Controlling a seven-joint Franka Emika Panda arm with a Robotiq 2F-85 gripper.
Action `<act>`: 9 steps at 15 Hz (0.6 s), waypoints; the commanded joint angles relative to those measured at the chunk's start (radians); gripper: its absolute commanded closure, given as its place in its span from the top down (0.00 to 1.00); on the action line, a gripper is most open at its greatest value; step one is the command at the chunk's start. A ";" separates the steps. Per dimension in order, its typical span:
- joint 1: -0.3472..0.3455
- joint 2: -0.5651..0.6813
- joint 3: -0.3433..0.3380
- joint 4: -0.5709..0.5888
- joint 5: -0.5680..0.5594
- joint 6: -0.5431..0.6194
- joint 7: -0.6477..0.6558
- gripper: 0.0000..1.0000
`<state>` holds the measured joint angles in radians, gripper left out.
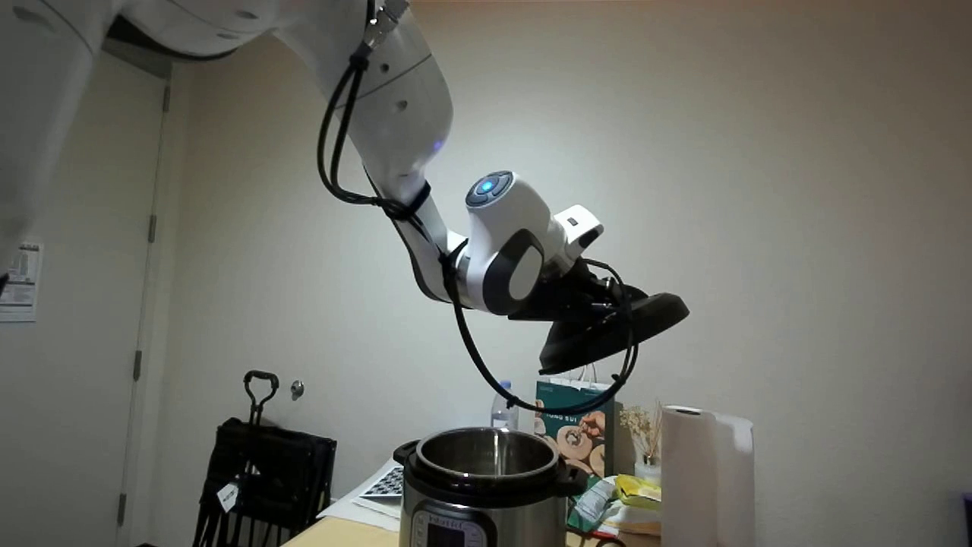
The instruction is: Put the lid on the pressure cooker
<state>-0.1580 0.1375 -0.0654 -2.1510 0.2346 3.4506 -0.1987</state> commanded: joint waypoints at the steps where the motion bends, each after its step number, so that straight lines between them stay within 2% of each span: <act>1: -0.005 -0.074 0.065 -0.101 -0.061 0.028 0.098 0.03; 2: -0.005 -0.064 0.072 -0.097 -0.086 0.027 0.132 0.03; 3: 0.017 -0.027 0.036 -0.065 -0.038 0.000 0.074 0.12; 6: 0.018 -0.025 0.070 -0.103 -0.052 0.001 0.110 0.12; 7: 0.043 -0.025 0.033 -0.104 -0.090 0.000 0.145 0.12; 8: 0.041 -0.026 0.032 -0.104 -0.090 0.001 0.145 0.03; 9: -0.005 -0.033 0.106 -0.120 -0.114 -0.025 0.158 0.03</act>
<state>-0.1393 0.1139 -0.0043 -2.2557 0.1815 3.4445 -0.0891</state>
